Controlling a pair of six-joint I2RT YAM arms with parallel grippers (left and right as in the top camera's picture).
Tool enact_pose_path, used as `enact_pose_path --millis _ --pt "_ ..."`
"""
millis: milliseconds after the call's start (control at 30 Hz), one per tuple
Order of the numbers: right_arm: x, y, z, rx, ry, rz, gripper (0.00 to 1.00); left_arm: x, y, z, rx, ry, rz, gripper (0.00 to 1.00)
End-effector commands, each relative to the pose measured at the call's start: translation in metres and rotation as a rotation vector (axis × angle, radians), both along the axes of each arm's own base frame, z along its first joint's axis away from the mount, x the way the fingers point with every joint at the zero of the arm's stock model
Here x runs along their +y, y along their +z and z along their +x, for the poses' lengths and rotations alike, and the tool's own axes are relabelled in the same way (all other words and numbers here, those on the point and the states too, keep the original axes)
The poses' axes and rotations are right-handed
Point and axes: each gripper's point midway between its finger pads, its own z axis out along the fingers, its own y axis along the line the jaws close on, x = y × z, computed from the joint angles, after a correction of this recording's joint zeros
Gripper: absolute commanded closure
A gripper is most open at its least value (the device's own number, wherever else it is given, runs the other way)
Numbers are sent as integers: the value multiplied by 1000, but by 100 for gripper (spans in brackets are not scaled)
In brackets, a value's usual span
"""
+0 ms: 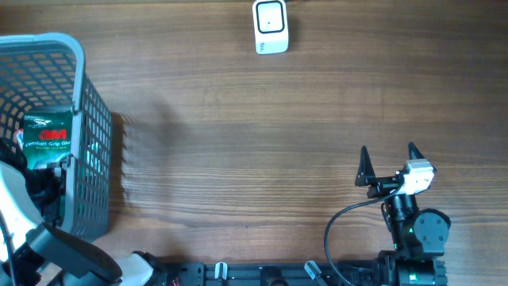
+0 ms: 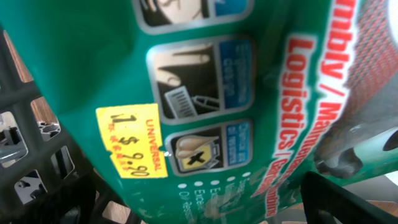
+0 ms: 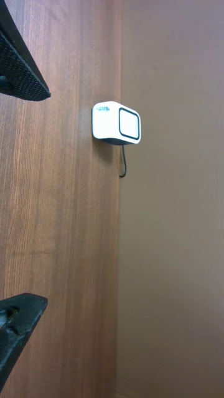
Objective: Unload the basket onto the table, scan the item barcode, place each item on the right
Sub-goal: 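Reach the left gripper into the basket and grasp the green 3M pack, then carry the green 3M pack out and place it on the table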
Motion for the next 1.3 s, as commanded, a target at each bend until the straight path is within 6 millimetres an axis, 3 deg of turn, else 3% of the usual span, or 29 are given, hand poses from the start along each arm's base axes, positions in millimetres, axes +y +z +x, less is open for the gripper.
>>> enact_pose_path --millis 0,133,167,200,233,300,367,400,533,600,633,667,700,767,900,933,1000,1067,1200,1267 --pt "0 2 0 -9 -5 -10 0 1 -5 5 -16 -16 5 0" --pt "0 2 0 -9 -5 -11 0 -3 -30 10 -59 -10 -1 0" --pt "0 2 0 -9 -5 -11 1 -6 -36 15 -93 -11 -17 13" --pt "0 2 0 -9 -5 -11 0 -10 -40 19 -124 -15 -34 60" --pt "0 2 0 -9 -5 -11 0 -11 -40 24 -151 -20 -43 93" --pt "0 2 0 -9 -5 -11 0 -6 -32 31 -177 -23 -29 96" --pt "0 2 0 -9 -5 -11 0 4 -8 41 -208 -46 7 96" --pt "0 2 0 -9 -5 -11 0 10 9 46 -230 -69 34 96" --pt "0 2 0 -9 -5 -11 0 37 125 73 -392 -130 218 96" --pt "0 2 0 -9 -5 -11 0 33 214 88 -577 -168 320 96" --pt "0 2 0 -9 -5 -11 0 22 247 96 -683 -202 335 96" --pt "0 2 0 -9 -5 -11 0 12 267 100 -758 -232 337 96" --pt "0 2 0 -9 -5 -11 0 -8 301 106 -893 -294 337 96" --pt "0 2 0 -9 -5 -11 0 -41 344 106 -1071 -393 355 96" --pt "0 2 0 -9 -5 -11 0 -118 400 95 -1340 -681 314 96" --pt "0 2 0 -9 -5 -11 0 -154 409 90 -1407 -863 285 96" --pt "0 2 0 -9 -5 -11 0 -194 409 84 -1447 -1093 257 96" --pt "0 2 0 -9 -5 -11 0 -239 389 75 -1436 -1358 176 96" --pt "0 2 0 -9 -5 -11 0 -304 329 77 -1404 -1737 -82 96" --pt "0 2 0 -9 -5 -11 0 -338 275 92 -1341 -1840 -296 96"
